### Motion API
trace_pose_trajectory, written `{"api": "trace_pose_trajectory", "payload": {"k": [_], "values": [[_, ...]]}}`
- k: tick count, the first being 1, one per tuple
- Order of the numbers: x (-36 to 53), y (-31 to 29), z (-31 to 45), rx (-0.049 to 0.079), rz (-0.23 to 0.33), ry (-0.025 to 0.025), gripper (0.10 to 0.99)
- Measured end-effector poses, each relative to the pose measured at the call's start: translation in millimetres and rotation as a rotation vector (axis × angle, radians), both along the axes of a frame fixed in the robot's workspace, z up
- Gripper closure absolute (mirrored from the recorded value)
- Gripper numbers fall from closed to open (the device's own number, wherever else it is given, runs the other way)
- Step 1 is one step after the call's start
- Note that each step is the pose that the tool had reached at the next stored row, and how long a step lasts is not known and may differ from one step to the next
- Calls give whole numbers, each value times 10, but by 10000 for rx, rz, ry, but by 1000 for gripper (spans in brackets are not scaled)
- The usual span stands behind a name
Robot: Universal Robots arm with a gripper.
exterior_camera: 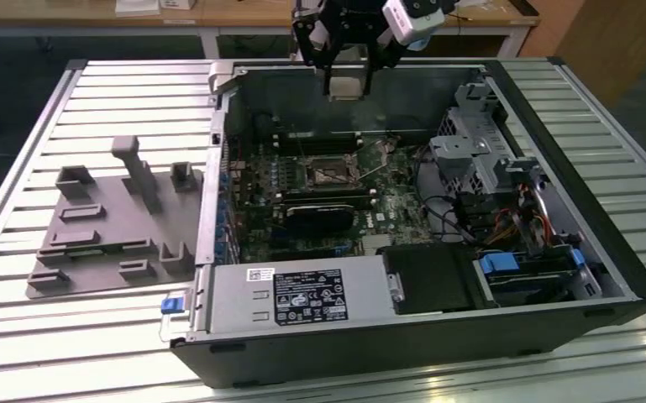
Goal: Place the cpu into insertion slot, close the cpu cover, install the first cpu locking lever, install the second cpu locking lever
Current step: 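Place the cpu into insertion slot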
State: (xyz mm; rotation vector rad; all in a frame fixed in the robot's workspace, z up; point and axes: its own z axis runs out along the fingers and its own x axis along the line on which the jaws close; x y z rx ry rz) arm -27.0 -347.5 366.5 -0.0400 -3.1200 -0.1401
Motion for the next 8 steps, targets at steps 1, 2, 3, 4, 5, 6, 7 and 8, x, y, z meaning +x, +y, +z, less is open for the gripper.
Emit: {"api": "trace_pose_trajectory", "payload": {"k": [1, 2, 3, 4, 5, 6, 7, 8], "values": [[0, 0, -18, 3, 0, 0, 549], [-1, 0, -36, 6, 0, 0, 549], [-1, 0, -54, 7, 0, 0, 549], [-1, 0, -72, 7, 0, 0, 549], [-2, 0, -91, 7, 0, 0, 549], [-2, 0, -109, 7, 0, 1, 549], [-2, 0, -127, 10, 0, 0, 549], [-2, 0, -145, 14, 0, 0, 549]]}}
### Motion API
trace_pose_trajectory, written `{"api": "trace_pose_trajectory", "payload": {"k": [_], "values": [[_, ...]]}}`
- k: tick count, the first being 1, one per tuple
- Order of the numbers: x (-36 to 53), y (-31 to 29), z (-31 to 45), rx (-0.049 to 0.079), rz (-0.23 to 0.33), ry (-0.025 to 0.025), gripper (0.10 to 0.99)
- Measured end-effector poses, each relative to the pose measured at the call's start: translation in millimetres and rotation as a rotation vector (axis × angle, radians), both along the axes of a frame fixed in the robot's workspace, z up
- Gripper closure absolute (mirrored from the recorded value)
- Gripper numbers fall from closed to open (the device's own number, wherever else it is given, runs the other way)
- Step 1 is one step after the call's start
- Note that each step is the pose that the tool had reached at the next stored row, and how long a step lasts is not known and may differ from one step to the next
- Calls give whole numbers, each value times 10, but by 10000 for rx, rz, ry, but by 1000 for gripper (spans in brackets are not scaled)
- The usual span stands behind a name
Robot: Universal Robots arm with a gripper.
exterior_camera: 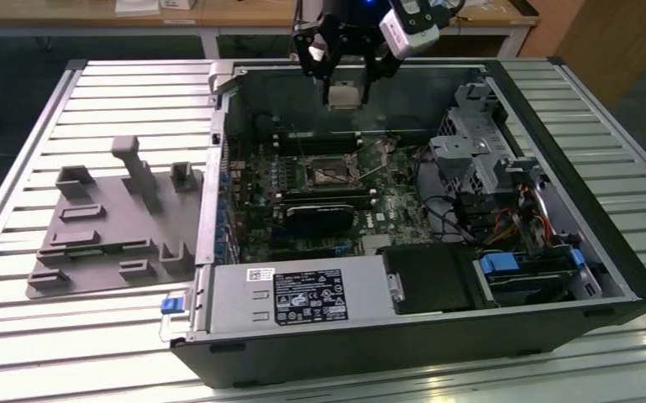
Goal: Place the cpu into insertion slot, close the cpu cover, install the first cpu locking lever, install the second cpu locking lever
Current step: 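Place the cpu into insertion slot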
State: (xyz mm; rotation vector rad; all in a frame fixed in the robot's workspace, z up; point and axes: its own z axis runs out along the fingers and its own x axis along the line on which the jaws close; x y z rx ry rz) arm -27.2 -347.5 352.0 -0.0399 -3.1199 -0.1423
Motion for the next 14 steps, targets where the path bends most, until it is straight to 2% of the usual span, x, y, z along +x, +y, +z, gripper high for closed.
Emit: {"api": "trace_pose_trajectory", "payload": {"k": [8, 14], "values": [[0, 0, -145, 3, -1, 0, 549], [-7, 0, -207, 3, -132, 1, 549]]}}
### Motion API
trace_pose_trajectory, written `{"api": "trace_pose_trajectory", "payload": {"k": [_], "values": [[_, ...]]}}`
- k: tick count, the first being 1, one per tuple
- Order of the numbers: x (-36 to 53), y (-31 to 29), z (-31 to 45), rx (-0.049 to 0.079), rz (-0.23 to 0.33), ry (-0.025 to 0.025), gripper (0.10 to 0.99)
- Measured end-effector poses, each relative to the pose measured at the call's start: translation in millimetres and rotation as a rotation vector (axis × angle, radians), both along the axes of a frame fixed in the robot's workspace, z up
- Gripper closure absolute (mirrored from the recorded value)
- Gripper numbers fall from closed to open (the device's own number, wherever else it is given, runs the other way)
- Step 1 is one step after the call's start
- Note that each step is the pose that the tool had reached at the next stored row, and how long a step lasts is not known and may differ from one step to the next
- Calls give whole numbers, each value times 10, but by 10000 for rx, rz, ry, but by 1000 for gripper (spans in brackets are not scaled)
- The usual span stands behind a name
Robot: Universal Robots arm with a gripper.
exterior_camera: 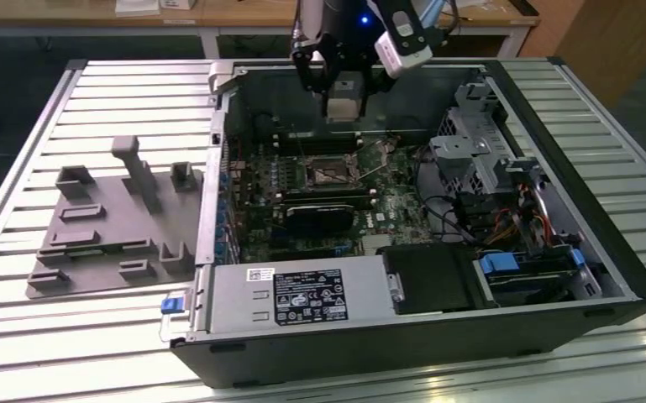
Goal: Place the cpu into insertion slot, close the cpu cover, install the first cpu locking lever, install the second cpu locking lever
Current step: 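Place the cpu into insertion slot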
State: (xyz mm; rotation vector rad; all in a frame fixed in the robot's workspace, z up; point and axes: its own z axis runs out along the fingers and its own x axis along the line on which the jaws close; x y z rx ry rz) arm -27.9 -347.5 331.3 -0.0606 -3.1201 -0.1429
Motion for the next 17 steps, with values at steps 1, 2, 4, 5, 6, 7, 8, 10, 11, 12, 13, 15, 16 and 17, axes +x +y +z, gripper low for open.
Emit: {"api": "trace_pose_trajectory", "payload": {"k": [1, 2, 4, 5, 6, 7, 8, 10, 11, 12, 13, 15, 16, 17], "values": [[-4, 0, -14, 0, -89, 0, 549], [-7, 0, -27, 0, -181, 0, 549], [-12, 1, -49, -5, -403, 0, 549], [-14, 2, -60, -6, -531, 0, 549], [-14, 2, -70, -8, -669, 0, 549], [-15, 2, -81, -8, -826, 0, 549], [-15, 2, -91, -7, -989, -1, 549], [-15, 2, -112, -8, -1351, 0, 549], [-15, 2, -123, -7, -1529, 0, 549], [-15, 2, -134, -7, -1707, 0, 549], [-15, 2, -146, -7, -1888, 0, 549], [-15, 2, -170, -8, -2253, 0, 549], [-15, 2, -180, -8, -2427, 1, 549], [-15, 2, -189, -7, -2611, 0, 549]]}}
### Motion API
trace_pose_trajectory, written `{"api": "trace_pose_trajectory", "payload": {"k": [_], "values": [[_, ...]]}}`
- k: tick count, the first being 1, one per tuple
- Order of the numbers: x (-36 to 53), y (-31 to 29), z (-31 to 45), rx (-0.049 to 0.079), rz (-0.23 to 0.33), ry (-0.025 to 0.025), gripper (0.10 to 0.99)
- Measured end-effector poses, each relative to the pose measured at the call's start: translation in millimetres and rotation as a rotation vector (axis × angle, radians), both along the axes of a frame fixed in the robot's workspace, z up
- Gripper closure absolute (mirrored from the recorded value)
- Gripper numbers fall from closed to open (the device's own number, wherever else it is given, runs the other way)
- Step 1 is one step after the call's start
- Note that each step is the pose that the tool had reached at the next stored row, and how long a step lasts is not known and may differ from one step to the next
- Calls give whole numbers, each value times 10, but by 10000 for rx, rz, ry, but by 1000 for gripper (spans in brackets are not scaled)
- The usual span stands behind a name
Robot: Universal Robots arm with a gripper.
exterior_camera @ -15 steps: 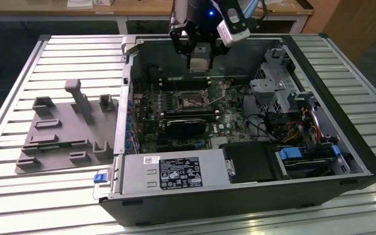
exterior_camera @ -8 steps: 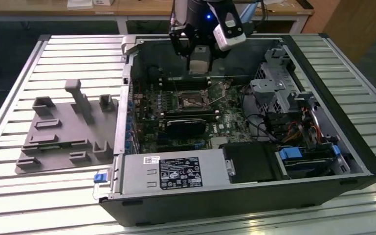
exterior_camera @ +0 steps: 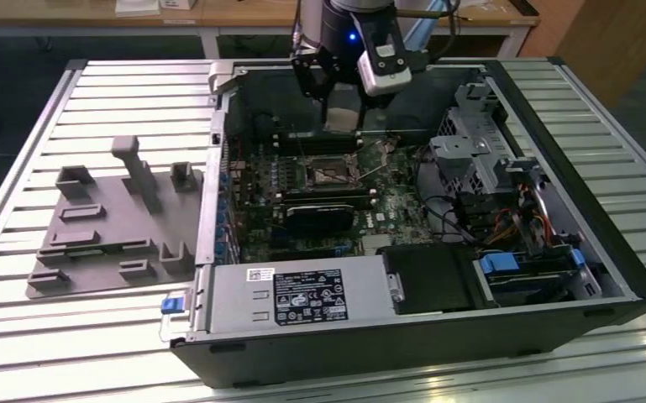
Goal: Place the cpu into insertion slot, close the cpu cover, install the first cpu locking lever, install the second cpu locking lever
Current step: 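Place the cpu into insertion slot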
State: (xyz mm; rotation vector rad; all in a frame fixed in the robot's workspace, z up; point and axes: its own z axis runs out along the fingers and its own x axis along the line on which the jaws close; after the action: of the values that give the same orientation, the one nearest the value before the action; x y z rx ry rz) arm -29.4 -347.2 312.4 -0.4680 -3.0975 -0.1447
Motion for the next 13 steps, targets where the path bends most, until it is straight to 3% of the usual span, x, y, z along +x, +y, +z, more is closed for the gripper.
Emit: {"api": "trace_pose_trajectory", "payload": {"k": [13], "values": [[-3, 1, -107, -1, -2105, 1, 549]]}}
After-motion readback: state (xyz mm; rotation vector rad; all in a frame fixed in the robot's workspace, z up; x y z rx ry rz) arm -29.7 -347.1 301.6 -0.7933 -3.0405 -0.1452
